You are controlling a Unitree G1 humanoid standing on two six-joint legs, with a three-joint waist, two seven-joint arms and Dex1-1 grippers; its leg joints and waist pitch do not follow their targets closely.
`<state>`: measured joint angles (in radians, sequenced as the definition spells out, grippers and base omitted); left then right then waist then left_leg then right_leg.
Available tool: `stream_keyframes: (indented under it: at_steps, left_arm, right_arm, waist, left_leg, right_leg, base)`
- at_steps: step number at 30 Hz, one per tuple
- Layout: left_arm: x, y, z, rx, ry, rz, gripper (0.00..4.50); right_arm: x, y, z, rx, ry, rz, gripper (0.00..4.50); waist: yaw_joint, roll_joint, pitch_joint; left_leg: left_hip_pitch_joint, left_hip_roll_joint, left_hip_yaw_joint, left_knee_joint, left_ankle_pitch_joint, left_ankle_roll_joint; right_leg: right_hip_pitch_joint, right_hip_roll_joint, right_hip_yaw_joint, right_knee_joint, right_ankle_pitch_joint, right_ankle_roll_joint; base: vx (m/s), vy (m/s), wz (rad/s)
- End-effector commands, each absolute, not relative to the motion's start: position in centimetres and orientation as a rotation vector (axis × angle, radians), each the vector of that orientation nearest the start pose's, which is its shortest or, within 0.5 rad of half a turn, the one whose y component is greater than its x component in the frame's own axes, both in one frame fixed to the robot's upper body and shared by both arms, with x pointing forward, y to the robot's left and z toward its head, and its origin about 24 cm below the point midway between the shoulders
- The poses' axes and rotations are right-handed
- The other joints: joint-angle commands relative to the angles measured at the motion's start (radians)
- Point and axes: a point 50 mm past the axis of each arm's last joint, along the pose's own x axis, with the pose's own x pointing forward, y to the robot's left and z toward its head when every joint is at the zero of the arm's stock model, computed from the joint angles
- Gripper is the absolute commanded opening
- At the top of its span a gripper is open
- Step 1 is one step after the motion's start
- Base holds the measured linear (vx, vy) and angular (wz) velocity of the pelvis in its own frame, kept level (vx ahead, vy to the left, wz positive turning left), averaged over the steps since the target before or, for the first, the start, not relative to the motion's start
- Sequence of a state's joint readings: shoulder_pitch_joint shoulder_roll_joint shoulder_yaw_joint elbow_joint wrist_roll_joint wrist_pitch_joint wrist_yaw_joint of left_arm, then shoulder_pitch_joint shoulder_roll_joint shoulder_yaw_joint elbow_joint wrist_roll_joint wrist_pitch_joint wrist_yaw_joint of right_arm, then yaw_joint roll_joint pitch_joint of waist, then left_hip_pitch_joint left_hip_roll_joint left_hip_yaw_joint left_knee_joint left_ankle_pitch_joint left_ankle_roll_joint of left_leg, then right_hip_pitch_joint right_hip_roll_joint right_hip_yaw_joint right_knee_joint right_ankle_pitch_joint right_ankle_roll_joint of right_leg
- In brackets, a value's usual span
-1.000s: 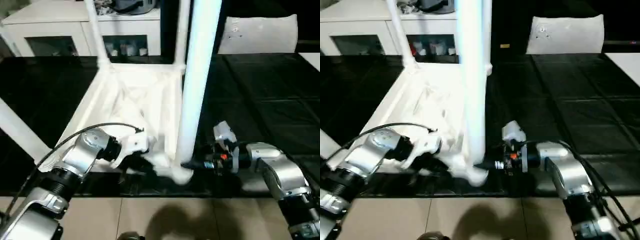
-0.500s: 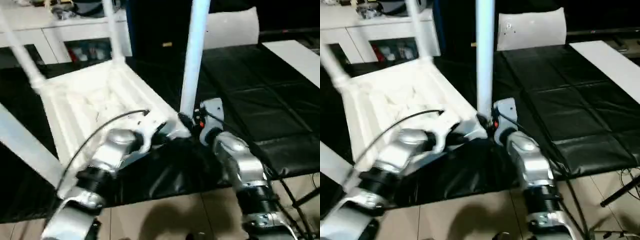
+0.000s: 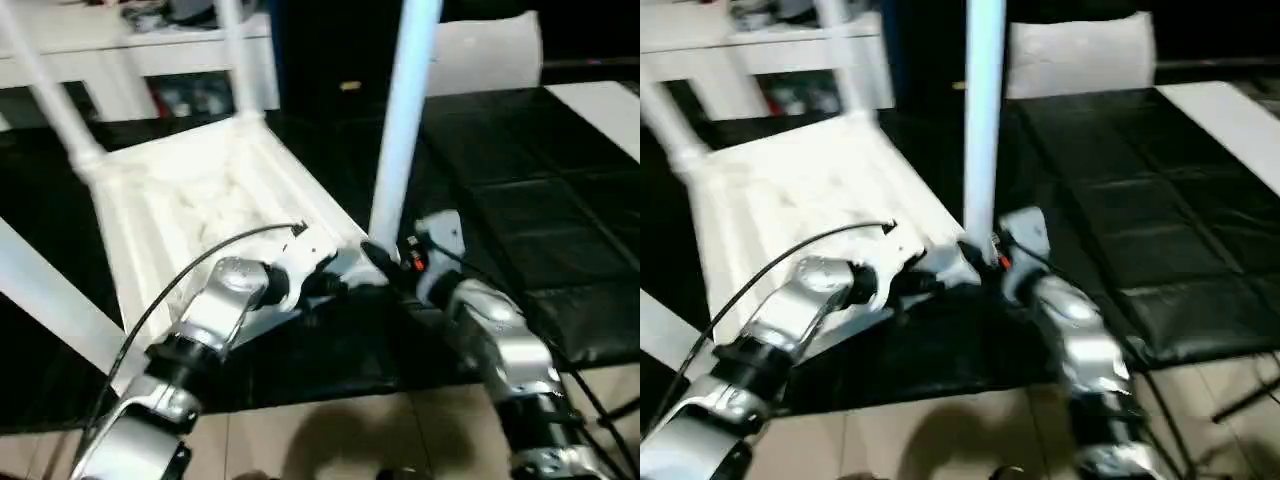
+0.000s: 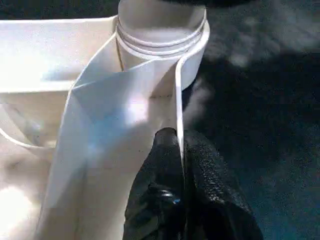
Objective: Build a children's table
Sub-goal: Rotate leg to tighten
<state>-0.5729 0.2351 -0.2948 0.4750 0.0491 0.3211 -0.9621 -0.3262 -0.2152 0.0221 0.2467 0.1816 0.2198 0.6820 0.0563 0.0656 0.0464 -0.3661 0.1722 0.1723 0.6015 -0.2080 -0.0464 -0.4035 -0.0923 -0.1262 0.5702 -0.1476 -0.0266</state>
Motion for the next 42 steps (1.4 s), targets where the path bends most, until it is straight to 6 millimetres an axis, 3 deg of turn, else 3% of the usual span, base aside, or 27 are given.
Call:
stream_keyframes:
  at_steps: [1, 5, 13, 14, 17, 18, 20, 29, 32, 42]
  left_arm:
    - [31.2, 9.0, 5.2, 0.369, 0.445, -1.252, 0.00]
    - [30.5, 9.8, 5.2, 0.410, 0.453, -1.391, 0.00]
    - [29.5, 11.4, 5.0, 0.507, 0.488, -1.575, 0.00]
    - [29.4, 11.5, 5.0, 0.511, 0.491, -1.596, 0.00]
    - [29.0, 11.9, 5.2, 0.520, 0.502, -1.653, 0.00]
    - [28.9, 12.1, 5.2, 0.524, 0.508, -1.674, 0.00]
    - [28.8, 12.3, 5.3, 0.535, 0.521, -1.700, 0.00]
    - [28.8, 12.9, 5.4, 0.588, 0.544, -1.767, 0.00]
    - [28.8, 12.9, 5.3, 0.592, 0.546, -1.778, 0.00]
    - [29.2, 12.3, 5.0, 0.544, 0.541, -1.676, 0.00]
  right_arm:
    - [29.7, -13.9, 6.4, 0.002, 0.143, 0.863, 3.41]
    - [28.8, -14.8, 6.4, -0.045, 0.192, 1.060, 3.47]
    - [28.6, -15.3, 6.5, -0.113, 0.228, 1.254, 3.47]
    - [28.6, -15.3, 6.5, -0.111, 0.230, 1.268, 3.47]
    - [28.5, -15.3, 6.6, -0.103, 0.234, 1.318, 3.32]
    - [28.4, -15.3, 6.7, -0.087, 0.237, 1.345, 3.04]
    - [28.2, -15.3, 6.9, -0.062, 0.246, 1.384, 3.04]
    - [27.9, -15.3, 7.1, -0.035, 0.284, 1.494, 2.17]
    - [27.9, -15.0, 7.0, -0.025, 0.289, 1.515, 1.94]
    - [27.3, -14.2, 6.5, 0.007, 0.271, 1.483, 1.89]
  waist:
    - [0.002, -0.008, -0.065]
    - [0.013, -0.012, -0.065]
    - [0.037, -0.016, -0.067]
    - [0.040, -0.020, -0.068]
    - [0.048, -0.017, -0.068]
    - [0.052, -0.021, -0.068]
    - [0.056, -0.019, -0.068]
    - [0.059, -0.027, -0.067]
    - [0.061, -0.025, -0.069]
    - [0.059, -0.026, -0.064]
  left_leg:
    - [0.006, 0.058, -0.020, -0.072, -0.174, 0.099]
    - [0.005, 0.059, -0.021, -0.072, -0.184, 0.091]
    - [0.007, 0.063, -0.018, -0.069, -0.153, 0.092]
    - [0.006, 0.064, -0.017, -0.070, -0.154, 0.095]
    - [0.009, 0.065, -0.017, -0.070, -0.152, 0.090]
    - [0.010, 0.066, -0.016, -0.070, -0.152, 0.091]
    - [0.010, 0.067, -0.017, -0.071, -0.152, 0.091]
    - [0.009, 0.065, -0.017, -0.071, -0.156, 0.074]
    - [0.010, 0.067, -0.018, -0.071, -0.149, 0.071]
    - [0.013, 0.067, -0.017, -0.075, -0.182, 0.056]
  right_leg:
    - [0.062, -0.073, 0.059, -0.069, -0.306, -0.165]
    - [0.062, -0.075, 0.059, -0.071, -0.345, -0.153]
    - [0.055, -0.075, 0.062, -0.063, -0.332, -0.160]
    - [0.056, -0.075, 0.062, -0.061, -0.331, -0.160]
    - [0.053, -0.077, 0.063, -0.060, -0.336, -0.162]
    - [0.054, -0.077, 0.063, -0.060, -0.336, -0.163]
    - [0.054, -0.076, 0.063, -0.058, -0.334, -0.165]
    - [0.054, -0.079, 0.063, -0.062, -0.379, -0.148]
    - [0.053, -0.078, 0.063, -0.059, -0.362, -0.152]
    - [0.054, -0.077, 0.064, -0.063, -0.368, -0.157]
  base:
    - [0.000, 0.000, 0.00]
    - [0.000, 0.000, 0.00]
    - [0.000, 0.000, 0.00]
    - [0.000, 0.000, 0.00]
    - [0.000, 0.000, 0.00]
    - [0.000, 0.000, 0.00]
    - [0.000, 0.000, 0.00]
    - [0.000, 0.000, 0.00]
    - [0.000, 0.000, 0.00]
    - [0.000, 0.000, 0.00]
